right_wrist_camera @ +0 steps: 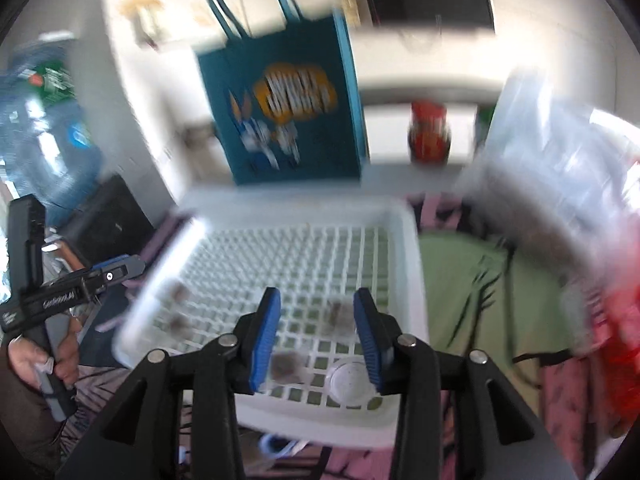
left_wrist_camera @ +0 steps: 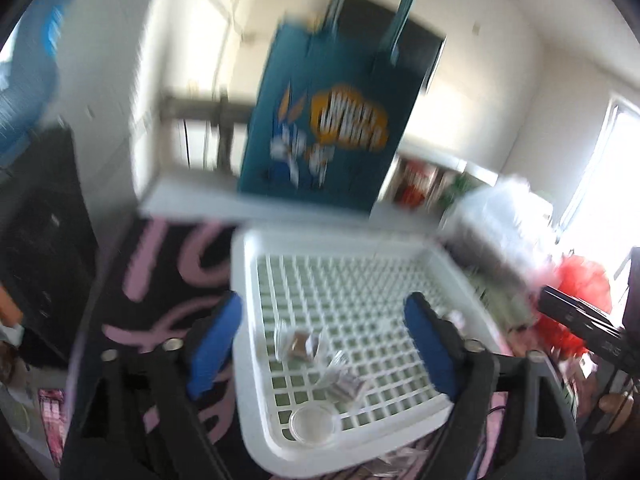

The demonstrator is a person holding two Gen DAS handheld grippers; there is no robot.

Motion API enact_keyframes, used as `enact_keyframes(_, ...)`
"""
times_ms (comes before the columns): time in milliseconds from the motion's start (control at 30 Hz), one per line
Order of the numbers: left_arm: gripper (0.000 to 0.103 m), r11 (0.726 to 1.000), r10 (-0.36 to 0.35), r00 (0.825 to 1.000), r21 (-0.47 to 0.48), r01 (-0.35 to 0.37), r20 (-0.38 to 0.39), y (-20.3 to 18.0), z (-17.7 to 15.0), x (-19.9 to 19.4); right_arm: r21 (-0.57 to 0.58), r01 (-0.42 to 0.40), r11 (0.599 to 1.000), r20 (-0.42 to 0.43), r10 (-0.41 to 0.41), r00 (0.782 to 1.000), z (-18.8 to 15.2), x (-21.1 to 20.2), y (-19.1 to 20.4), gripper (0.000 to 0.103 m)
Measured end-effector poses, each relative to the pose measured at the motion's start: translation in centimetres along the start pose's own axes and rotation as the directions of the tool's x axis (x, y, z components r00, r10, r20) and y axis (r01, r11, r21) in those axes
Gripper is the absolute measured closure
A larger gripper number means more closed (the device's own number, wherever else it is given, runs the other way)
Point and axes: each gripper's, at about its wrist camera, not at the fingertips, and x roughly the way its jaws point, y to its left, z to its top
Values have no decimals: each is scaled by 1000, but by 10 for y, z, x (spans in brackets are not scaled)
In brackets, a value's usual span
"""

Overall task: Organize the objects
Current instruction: 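Carry both bags over the grid tray and open both tools, then grasp the blue plastic clip with the left tool while the right tool grasps a snack bag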

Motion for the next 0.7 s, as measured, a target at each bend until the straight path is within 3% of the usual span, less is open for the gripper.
enact_keyframes(100, 8, 999, 0, 996, 48, -4, 93, -10, -4, -39, -35, -3, 999, 146, 8, 989, -4, -60, 12, 41)
enact_keyframes(167, 8, 996, -12, 995, 88, 3, 104, -18, -16, -55, -70, -18, 997, 213, 33, 976, -13, -90, 22, 37)
enact_keyframes(233, 8, 993, -28, 996, 113, 18, 85, -24, -31, -64, -103, -26, 994, 229, 49, 972, -24, -109, 32, 36)
enact_keyframes(367, 8, 984, -61, 998, 165, 64, -24, -38, -71, -58, -126, -64, 990, 145, 82, 986, -51, -107, 46, 36)
enact_keyframes(567, 8, 967, -71, 980, 226, 113, -185, -57, -119, -33, -138, -110, 984, -68, 101, 993, -94, -50, 57, 37)
enact_keyframes(633, 15, 964, -74, 973, 235, 126, -219, -61, -127, -26, -129, -119, 984, -131, 102, 986, -105, -32, 56, 42)
enact_keyframes(700, 22, 960, -83, 966, 240, 143, -244, -65, -129, -19, -111, -135, 985, -190, 112, 975, -113, -13, 54, 54)
